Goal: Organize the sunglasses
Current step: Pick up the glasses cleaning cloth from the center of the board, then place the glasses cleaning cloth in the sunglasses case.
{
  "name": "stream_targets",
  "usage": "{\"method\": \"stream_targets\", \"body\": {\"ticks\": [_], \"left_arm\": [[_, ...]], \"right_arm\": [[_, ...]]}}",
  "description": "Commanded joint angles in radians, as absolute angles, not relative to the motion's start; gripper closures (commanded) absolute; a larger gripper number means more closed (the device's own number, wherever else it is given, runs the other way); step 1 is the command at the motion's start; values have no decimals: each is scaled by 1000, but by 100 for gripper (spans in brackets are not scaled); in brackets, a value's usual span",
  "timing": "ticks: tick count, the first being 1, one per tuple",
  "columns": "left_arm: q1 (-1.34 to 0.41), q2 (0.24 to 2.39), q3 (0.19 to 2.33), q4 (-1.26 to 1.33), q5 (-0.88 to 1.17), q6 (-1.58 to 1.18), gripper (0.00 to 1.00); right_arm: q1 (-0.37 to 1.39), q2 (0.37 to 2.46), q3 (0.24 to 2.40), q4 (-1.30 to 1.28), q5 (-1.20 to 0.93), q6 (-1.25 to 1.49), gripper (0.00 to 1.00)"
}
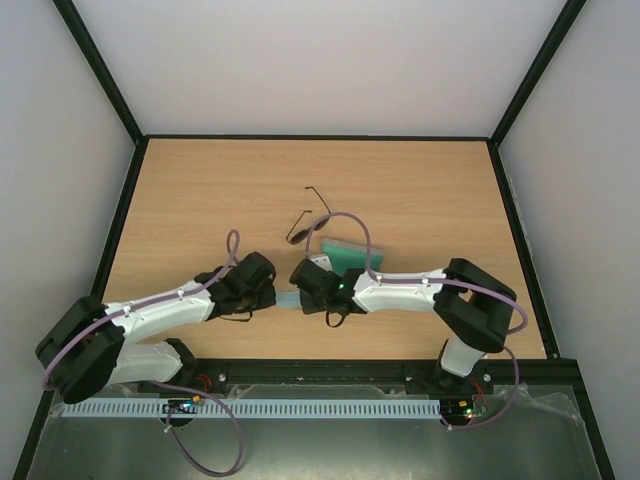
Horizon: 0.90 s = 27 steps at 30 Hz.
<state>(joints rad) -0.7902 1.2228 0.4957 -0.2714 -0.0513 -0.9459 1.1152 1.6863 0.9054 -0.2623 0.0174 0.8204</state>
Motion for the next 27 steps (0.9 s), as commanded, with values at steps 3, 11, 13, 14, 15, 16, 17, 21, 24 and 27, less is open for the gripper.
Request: {"method": "stream_targets", "body": {"ticks": [3, 11, 13, 14, 15, 16, 17, 21, 24, 27], "left_arm": [[-795, 1246, 698, -352, -50, -879, 98], [-795, 1419, 893, -313, -13, -813, 98], [-795, 1470, 926, -286, 4, -801, 98], [-794, 1495, 941, -272, 13, -797, 98], [-795, 1531, 959, -262, 22, -789, 98], [-795, 1556, 977, -252, 28, -784, 98], [-795, 1581, 992, -244, 34, -780, 98], [-799, 1665, 1046, -216, 42, -771, 98], [-801, 1725, 1078, -199, 47, -766, 98], [-806, 1774, 1104, -184, 55, -763, 98]], "right_arm": [[1121, 1565, 960, -415, 142, 837, 99], [1048, 1465, 952, -502, 193, 821, 99], [996, 1442, 929, -507, 189, 804, 99], [977, 1434, 922, -510, 188, 793, 99], [958, 1427, 915, -510, 184, 783, 99], [939, 1423, 906, -509, 179, 772, 99], [922, 1421, 900, -509, 172, 757, 99], [853, 1413, 848, -489, 149, 730, 99], [805, 1406, 799, -457, 123, 715, 99], [784, 1410, 773, -436, 111, 705, 99]]}}
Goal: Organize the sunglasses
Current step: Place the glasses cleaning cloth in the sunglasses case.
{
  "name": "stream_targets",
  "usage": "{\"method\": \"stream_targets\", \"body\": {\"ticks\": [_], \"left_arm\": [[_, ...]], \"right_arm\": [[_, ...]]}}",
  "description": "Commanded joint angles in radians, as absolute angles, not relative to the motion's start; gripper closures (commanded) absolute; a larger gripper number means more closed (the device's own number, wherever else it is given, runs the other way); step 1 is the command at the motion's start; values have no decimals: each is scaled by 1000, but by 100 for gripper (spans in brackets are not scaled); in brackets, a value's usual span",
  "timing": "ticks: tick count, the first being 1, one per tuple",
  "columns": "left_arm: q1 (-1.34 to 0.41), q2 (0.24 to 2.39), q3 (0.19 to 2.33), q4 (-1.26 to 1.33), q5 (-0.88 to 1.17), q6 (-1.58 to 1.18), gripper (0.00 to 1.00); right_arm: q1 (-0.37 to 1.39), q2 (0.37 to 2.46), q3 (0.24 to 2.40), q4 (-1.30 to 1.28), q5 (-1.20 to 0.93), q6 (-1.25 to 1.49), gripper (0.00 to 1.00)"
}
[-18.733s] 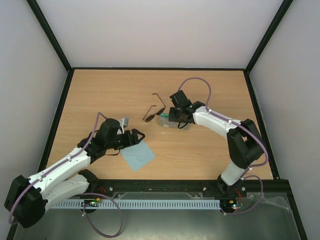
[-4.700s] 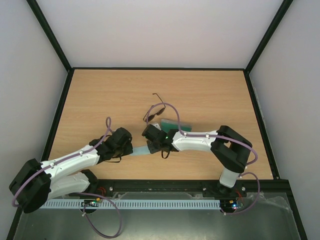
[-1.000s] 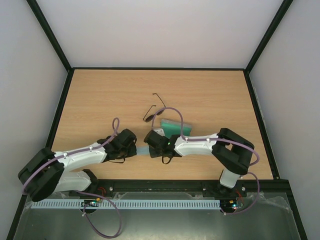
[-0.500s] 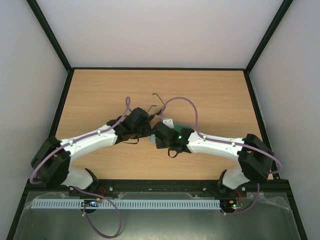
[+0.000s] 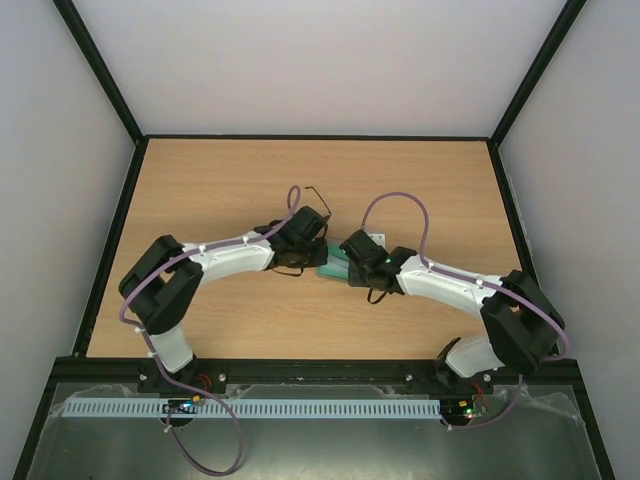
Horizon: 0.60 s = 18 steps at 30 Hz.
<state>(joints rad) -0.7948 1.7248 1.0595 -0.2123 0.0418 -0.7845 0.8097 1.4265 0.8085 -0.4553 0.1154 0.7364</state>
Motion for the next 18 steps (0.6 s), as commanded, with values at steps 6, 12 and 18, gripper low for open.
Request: {"method": "stream_targets", "body": {"ticks": [6, 12, 18], "left_arm": [[-828, 1847, 1150, -179, 41, -760, 98], [-829, 1874, 1149, -173, 22, -760, 98], [-828, 1885, 1140, -175, 14, -759, 98]], "right_arm": [[758, 1446, 747, -395, 107, 693, 99], [741, 1486, 738, -366, 115, 684, 99], [726, 1511, 741, -351, 120, 675, 99]]}}
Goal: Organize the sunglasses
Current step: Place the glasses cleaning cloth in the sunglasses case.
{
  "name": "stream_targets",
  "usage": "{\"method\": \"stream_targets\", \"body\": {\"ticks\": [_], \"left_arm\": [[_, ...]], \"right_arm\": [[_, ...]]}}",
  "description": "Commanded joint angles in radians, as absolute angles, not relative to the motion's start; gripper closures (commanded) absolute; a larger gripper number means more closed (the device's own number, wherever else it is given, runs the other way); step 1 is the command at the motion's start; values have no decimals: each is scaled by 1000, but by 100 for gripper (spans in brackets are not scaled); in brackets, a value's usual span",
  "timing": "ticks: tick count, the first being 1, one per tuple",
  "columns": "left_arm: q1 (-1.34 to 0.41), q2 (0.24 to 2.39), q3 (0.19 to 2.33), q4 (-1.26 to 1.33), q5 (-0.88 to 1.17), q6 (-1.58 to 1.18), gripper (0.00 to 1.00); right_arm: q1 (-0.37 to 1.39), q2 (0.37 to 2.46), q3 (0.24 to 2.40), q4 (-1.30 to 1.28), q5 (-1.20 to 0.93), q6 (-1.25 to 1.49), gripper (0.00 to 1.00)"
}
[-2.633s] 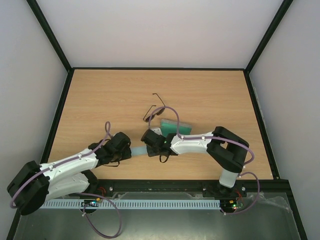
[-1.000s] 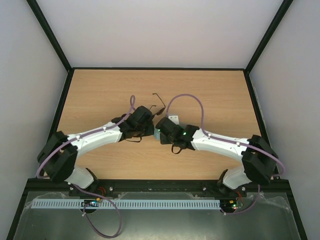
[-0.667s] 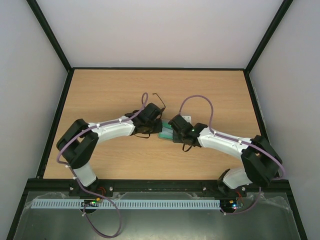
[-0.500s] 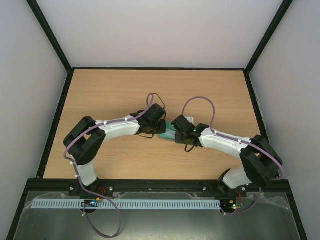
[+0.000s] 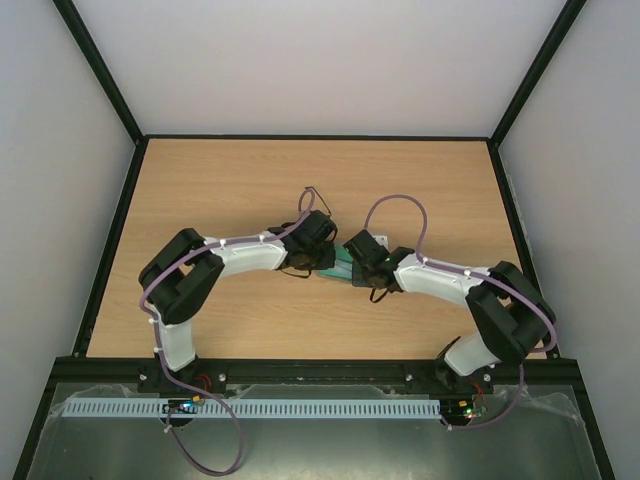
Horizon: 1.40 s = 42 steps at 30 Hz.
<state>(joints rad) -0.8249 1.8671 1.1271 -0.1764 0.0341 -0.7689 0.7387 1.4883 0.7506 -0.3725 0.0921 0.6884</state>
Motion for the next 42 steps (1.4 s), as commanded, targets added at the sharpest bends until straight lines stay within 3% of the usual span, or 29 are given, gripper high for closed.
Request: {"method": "stream_targets", "body": {"ticks": [1, 15, 19, 28, 35, 42], "left_arm": [[-830, 1887, 1136, -175, 14, -758, 98], [-830, 1905, 1100, -155, 14, -761, 97], [-830, 1898, 1091, -154, 11, -762, 92], [-837, 1844, 1074, -177, 3, -772, 76], [-870, 1778, 1070, -203, -2, -786, 54], [-905, 1678, 1079, -237, -5, -802, 41]], "right_arm": [[725, 1513, 741, -350, 122, 673, 99], [723, 1546, 750, -333, 134, 671, 99], [724, 1541, 749, -336, 136, 673, 97], [723, 1482, 764, -382, 149, 667, 79], [724, 1356, 780, -439, 124, 661, 70], [723, 1214, 797, -490, 103, 659, 50]]}}
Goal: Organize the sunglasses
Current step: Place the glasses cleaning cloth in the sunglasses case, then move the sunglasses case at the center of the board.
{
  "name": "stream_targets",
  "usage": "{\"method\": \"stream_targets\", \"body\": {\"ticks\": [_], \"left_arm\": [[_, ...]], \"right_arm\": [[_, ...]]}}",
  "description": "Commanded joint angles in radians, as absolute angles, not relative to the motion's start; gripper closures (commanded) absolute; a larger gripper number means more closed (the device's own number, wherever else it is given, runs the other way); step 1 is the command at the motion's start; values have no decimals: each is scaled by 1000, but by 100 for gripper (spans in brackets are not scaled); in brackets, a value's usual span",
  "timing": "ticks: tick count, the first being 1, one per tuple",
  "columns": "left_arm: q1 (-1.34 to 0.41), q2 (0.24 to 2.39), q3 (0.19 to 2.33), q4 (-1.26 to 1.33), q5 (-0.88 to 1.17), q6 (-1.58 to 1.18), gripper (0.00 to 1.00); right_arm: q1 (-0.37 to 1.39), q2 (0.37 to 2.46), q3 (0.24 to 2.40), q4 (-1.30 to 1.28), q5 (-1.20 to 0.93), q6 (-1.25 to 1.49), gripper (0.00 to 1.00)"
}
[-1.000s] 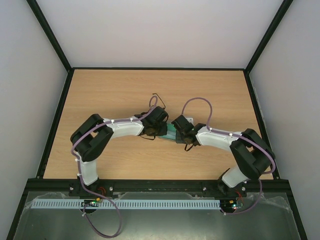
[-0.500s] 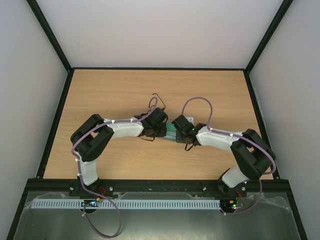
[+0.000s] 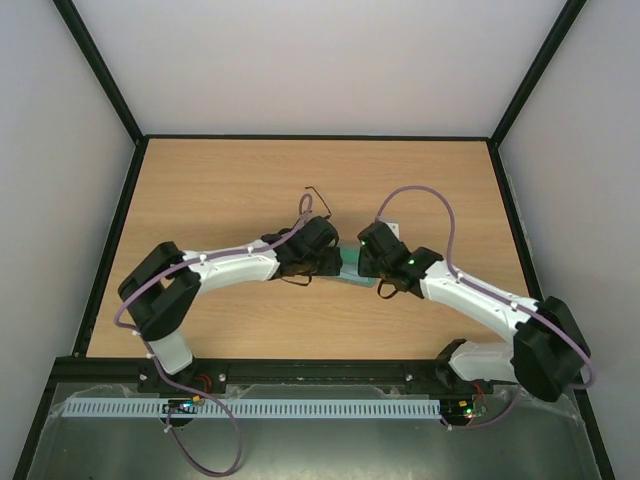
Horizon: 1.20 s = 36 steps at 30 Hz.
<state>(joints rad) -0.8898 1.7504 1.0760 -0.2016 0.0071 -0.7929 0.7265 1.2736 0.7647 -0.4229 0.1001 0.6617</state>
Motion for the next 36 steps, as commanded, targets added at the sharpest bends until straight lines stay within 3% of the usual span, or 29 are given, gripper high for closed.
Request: {"method": "stream_targets", "body": {"ticks": [1, 5, 11, 21, 25, 29, 36], "left_arm": [[-907, 1658, 1077, -247, -7, -802, 40], [-906, 1548, 1040, -292, -39, -807, 32], [-819, 1377, 948, -365, -68, -796, 1], [-601, 1200, 765, -372, -2, -741, 1], [-583, 1178, 722, -351, 15, -743, 1], [-574, 1149, 685, -341, 21, -747, 1], [-550, 1105, 642, -336, 29, -751, 1]], "right_arm": [[724, 1196, 798, -495, 101, 659, 44], [724, 1146, 807, -511, 90, 655, 16], [724, 1142, 835, -506, 65, 641, 1], [715, 1288, 981, -521, 95, 589, 0], [700, 1379, 1039, -511, 62, 576, 7], [706, 1439, 1072, -448, -104, 552, 16], [893, 1577, 1130, -405, -92, 577, 18]]}}
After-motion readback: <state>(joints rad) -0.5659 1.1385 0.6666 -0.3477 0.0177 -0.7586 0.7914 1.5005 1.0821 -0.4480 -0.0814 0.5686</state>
